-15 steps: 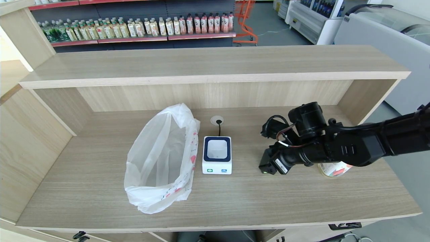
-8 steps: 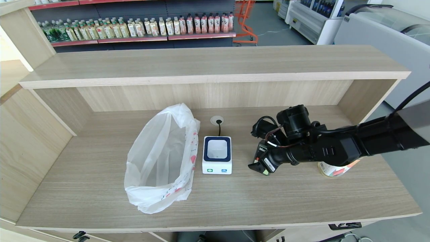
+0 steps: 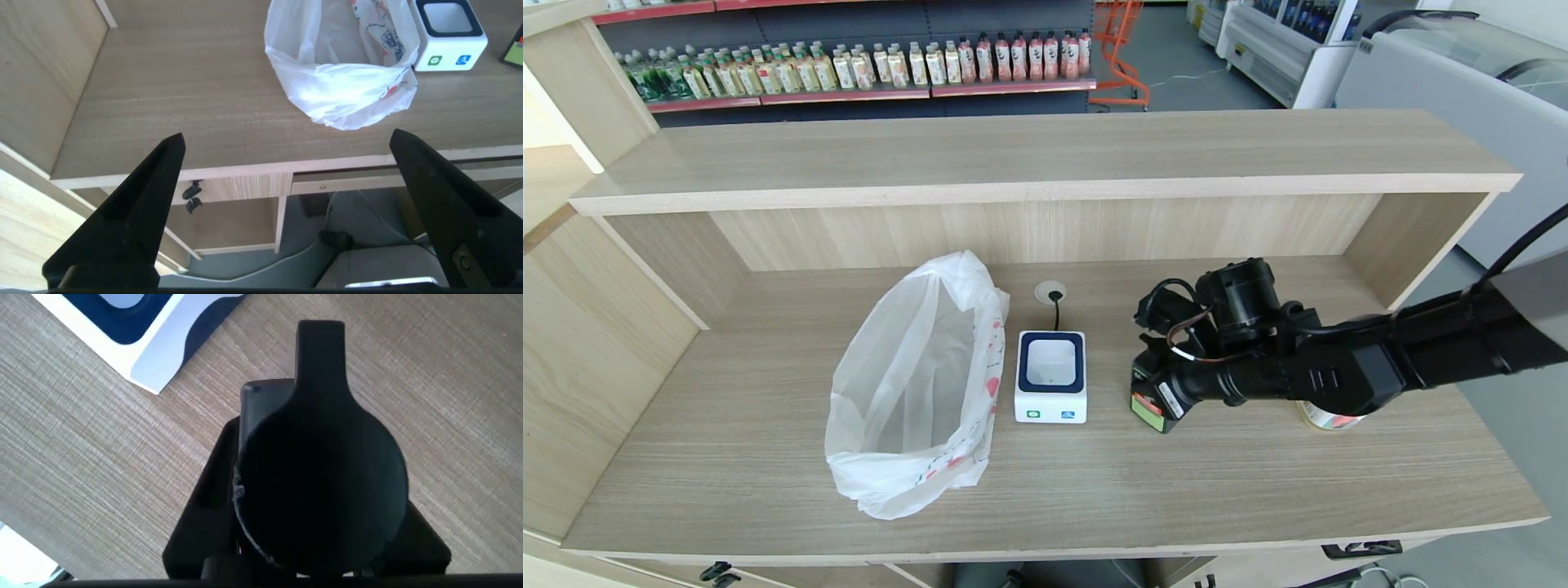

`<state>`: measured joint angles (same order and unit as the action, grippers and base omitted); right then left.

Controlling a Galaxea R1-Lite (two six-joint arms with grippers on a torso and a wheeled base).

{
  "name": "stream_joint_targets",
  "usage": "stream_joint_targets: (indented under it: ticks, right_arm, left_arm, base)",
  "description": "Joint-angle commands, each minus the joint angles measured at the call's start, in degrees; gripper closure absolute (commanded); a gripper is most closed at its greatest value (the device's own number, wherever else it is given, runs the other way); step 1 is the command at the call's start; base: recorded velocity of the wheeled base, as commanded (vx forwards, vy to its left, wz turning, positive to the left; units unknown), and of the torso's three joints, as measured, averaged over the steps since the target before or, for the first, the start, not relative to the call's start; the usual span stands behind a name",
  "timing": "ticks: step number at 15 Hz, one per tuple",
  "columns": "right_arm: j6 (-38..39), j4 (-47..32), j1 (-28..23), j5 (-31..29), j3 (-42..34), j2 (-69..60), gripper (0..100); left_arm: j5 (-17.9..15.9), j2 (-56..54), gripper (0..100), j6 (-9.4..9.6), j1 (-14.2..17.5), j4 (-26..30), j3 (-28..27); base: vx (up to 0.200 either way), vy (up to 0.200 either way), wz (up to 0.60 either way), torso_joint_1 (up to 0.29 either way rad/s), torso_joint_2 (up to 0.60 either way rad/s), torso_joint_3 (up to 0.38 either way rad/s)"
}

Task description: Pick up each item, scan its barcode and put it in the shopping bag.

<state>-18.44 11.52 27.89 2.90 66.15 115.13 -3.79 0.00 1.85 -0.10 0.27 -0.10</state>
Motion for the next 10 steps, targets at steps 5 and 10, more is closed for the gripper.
stream_joint_targets:
  ticks: [5, 10]
  right_arm:
    - [10.2, 5.8, -7.9, -5.5, -17.0, -24.1, 100]
    - [-0.1, 10.5, -7.3, -5.0, -23.6, -40.2, 100]
  left_arm:
    - [0.0, 0.1, 0, -0.01, 0.0, 0.0, 0.0]
    - [0.0, 0.1, 0, -0.01, 0.0, 0.0, 0.1]
  base:
    - [0.0, 0.0, 0.0, 0.0, 0.0, 0.0]
    - [0.0, 0.0, 0.0, 0.0, 0.0, 0.0]
